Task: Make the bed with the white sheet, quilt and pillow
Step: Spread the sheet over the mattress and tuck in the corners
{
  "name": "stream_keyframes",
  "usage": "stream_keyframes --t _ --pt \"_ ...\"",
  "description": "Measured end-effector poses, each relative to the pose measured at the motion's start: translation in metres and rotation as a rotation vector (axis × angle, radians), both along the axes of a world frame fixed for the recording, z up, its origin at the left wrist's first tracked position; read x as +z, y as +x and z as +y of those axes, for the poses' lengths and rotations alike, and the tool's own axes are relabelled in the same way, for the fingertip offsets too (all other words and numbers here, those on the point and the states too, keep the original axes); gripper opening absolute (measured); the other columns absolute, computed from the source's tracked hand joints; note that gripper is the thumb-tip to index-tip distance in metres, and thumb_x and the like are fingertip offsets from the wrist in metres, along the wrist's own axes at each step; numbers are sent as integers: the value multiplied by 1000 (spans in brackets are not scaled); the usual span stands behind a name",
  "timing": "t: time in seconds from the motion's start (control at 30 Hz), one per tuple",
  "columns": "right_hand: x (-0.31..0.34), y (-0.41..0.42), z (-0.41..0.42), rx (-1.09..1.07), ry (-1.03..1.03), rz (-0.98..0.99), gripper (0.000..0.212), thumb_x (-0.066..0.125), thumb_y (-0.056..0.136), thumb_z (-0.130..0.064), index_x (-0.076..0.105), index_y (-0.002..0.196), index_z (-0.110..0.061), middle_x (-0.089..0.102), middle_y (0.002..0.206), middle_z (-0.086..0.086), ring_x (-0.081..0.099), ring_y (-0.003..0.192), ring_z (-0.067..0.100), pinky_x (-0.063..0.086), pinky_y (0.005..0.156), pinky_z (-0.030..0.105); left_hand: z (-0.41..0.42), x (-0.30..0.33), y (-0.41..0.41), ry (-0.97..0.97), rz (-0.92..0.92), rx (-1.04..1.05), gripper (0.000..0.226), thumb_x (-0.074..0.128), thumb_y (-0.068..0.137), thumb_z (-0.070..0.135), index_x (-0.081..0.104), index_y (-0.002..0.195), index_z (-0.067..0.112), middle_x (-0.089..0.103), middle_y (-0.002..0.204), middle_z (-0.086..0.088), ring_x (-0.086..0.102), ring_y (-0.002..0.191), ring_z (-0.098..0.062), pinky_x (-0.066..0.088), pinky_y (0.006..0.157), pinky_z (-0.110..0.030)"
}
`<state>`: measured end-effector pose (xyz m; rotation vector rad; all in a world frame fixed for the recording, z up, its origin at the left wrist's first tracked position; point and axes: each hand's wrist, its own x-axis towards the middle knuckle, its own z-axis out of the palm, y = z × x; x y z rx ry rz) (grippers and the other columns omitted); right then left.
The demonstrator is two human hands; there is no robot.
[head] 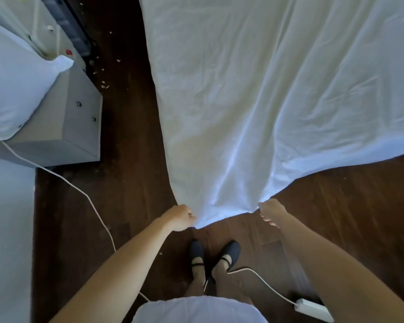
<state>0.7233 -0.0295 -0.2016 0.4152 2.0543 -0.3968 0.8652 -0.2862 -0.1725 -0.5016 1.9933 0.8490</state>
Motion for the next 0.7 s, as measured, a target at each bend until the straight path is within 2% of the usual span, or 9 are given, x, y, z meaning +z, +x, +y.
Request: stream_keyframes --t 0.07,0.13,0.17,0.23,0.3,0.4,0.47,0.6,0.7 --pt "14 -4 -1 38 -34 31 19 39 94 -17 54 82 -13 49 66 1 46 52 15 34 46 24 3 7 -18 -27 11 -23 28 38 97 26 51 80 8 48 77 1 49 69 -15 35 60 -25" --pt "38 -9 0 -14 -125 85 14 46 94 -16 60 91 -15 50 73 -1 48 64 15 39 56 24 9 18 -44 -46 56 -33 31 39 97 32 59 109 12 58 104 1 59 93 -19 44 73 -26" --pt "45 -15 2 -36 -155 97 19 48 94 -16 64 102 -11 50 75 -1 50 71 18 39 58 23 12 26 -59 -64 79 -29 32 41 97 33 58 118 16 57 116 1 58 104 -20 45 80 -26" --pt "57 -30 12 -31 -181 112 31 46 95 -17 61 118 -2 51 77 -1 51 82 20 39 59 22 22 43 -91 -78 134 -16 34 44 97 34 55 125 18 55 128 -3 57 110 -22 43 84 -25" --pt "74 -48 30 -22 -195 125 34 43 96 -17 58 122 -1 52 80 1 50 79 18 38 59 21 42 61 -127 -91 186 -28 39 45 97 34 49 132 19 50 136 -6 55 114 -23 41 86 -26" --pt "95 -80 65 -100 -233 178 34 45 96 -17 59 122 -1 54 78 -1 45 64 11 39 58 21 78 87 -178 -105 246 -52 41 45 97 34 46 136 20 47 140 -7 51 121 -24 39 93 -26" --pt "107 -102 95 -165 -255 216 34 46 96 -19 59 122 -2 62 93 5 45 62 8 39 55 18 110 100 -210 -88 267 -72 41 46 97 34 46 136 21 47 141 -6 50 123 -24 38 96 -27" --pt "130 -163 176 -275 -346 277 32 50 96 -20 59 123 -5 64 121 11 49 62 5 39 41 9 192 123 -289 -92 348 -123 42 48 96 34 47 136 22 48 141 -7 50 123 -23 36 91 -24" --pt "147 -219 254 -338 -392 334 32 50 97 -19 57 124 -4 60 127 14 48 64 3 37 37 5 268 139 -354 -79 395 -114 42 50 96 33 47 136 21 48 140 -8 51 120 -23 38 89 -24"
